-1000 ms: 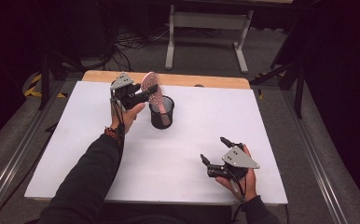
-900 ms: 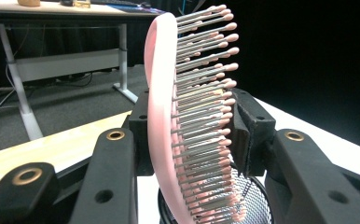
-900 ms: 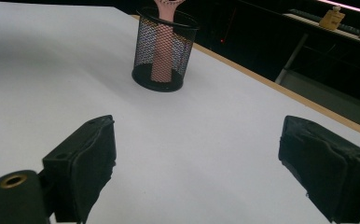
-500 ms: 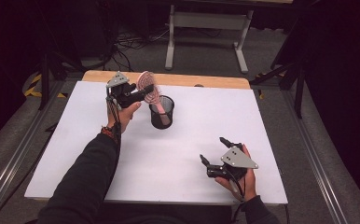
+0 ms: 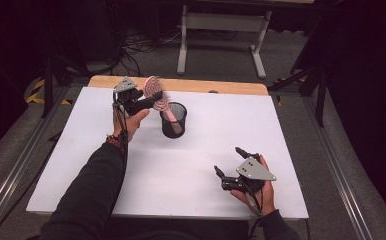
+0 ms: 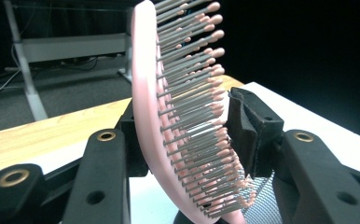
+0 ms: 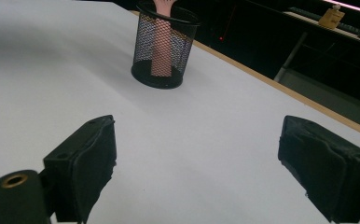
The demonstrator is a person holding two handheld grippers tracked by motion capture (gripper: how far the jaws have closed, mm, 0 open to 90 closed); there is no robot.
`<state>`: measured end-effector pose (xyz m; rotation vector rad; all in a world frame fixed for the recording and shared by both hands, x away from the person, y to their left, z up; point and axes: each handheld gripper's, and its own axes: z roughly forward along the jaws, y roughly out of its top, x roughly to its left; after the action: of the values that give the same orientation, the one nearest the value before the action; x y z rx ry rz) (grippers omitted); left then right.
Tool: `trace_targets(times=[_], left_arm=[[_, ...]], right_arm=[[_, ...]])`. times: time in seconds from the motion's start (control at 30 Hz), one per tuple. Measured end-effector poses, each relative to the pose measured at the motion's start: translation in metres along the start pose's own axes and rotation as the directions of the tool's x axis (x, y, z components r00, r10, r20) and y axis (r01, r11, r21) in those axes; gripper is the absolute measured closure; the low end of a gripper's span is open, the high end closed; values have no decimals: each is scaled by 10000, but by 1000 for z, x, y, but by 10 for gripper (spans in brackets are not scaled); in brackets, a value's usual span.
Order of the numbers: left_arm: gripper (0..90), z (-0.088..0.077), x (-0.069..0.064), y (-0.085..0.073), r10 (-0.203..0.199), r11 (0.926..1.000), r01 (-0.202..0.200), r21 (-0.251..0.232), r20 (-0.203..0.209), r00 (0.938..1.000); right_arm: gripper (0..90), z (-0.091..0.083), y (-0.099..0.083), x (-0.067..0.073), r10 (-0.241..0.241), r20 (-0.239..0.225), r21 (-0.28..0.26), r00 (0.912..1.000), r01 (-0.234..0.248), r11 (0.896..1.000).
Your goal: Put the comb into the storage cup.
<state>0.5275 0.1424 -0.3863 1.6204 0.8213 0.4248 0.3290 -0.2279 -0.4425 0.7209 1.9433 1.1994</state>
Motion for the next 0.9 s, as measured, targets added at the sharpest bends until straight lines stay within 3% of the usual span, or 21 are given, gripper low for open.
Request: trace_targets(times=[0.5, 0.9], left_arm=[[527, 0, 9, -6, -265, 9996, 266, 133, -79, 9996], [501, 0, 8, -5, -159, 9996, 160, 247, -49, 9999]], right_arm=[[121, 0, 0, 1, -49, -16, 30, 10000, 50, 10000], [121, 0, 0, 0, -29, -44, 11, 10000, 29, 10000]])
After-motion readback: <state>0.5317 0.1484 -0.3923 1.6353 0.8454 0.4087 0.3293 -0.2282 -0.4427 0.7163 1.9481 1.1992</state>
